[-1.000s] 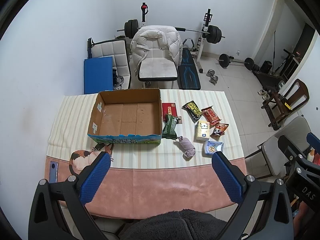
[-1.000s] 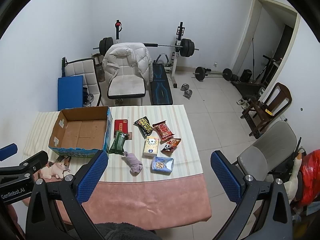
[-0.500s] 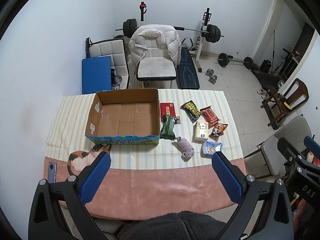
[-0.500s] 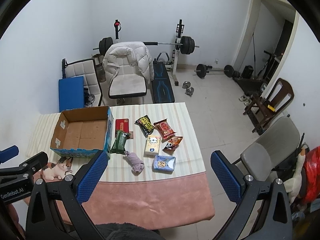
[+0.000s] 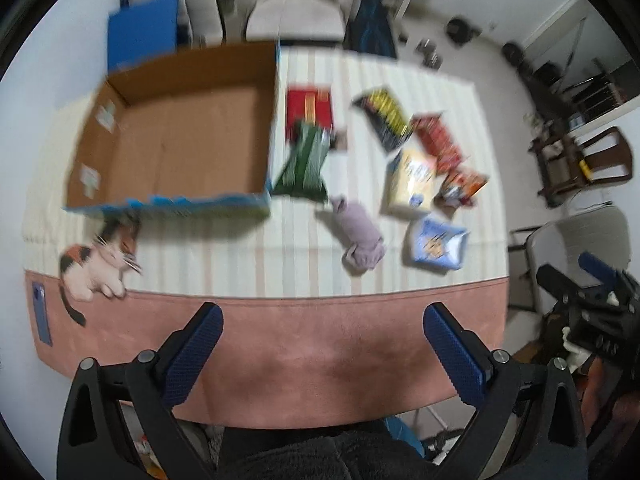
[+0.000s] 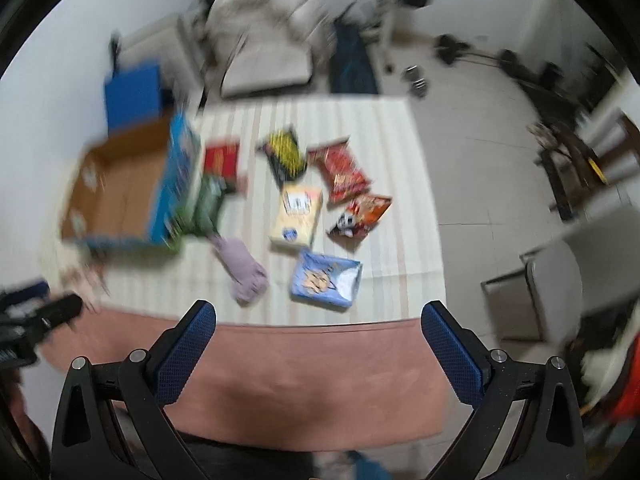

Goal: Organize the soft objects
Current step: 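Grasp the lilac cloth with the left tool while the right tool grasps the yellow tissue pack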

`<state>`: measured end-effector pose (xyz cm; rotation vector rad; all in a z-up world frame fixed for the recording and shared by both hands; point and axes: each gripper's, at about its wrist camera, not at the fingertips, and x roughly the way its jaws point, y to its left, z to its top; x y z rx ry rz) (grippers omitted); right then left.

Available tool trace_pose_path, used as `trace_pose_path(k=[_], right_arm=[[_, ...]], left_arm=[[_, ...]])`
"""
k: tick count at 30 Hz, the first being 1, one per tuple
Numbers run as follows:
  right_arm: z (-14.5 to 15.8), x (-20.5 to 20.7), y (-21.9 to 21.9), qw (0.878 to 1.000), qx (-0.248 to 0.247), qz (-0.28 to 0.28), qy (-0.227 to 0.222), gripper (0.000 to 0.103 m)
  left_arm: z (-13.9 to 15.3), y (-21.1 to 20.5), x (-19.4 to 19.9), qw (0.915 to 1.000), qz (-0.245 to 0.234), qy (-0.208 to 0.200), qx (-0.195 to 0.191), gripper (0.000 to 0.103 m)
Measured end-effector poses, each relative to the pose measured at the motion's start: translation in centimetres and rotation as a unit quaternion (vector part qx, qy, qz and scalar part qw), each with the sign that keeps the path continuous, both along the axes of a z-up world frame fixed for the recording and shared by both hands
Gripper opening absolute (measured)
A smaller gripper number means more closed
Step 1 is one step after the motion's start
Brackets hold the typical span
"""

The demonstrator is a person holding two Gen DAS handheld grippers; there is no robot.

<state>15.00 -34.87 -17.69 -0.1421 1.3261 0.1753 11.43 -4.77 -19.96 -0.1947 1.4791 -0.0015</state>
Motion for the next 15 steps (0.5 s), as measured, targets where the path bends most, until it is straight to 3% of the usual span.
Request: trace_pose_path(k=[2,4,9,13,15], right_arm=[[-3.8,2.4,-0.8,0.999,-0.004,0.001,0.044,0.103],[-7.7,5.5,-1.4,0.994,0.038,-0.02,0.098,0.103],[-14.9,11.3,-0.5,0.983,0.068,-0.056,0.158,0.1],[-20.5,14.5,2.0,0.977,0.063,-0.063,0.194,0.086],[-22.1,15.4,2.8,0.975,0.06,-0.063,0.203,0.085]], left_arm=[[-2.9,-0.7,0.8,0.9998,0.008,0.018,0.005,0.099],[-5.4,-1.3,1.5,0.9994,0.016,0.031,-0.005,0.098],[-11.4,-2.1,4.6,0.9947,0.065,0.064,-0.047,0.085],[-15.7,-3.0,6.2,0.9885,0.09,0.095,-0.076,0.069],[-17.3,-3.2,6.7,0.9861,0.1,0.103,-0.083,0.069]])
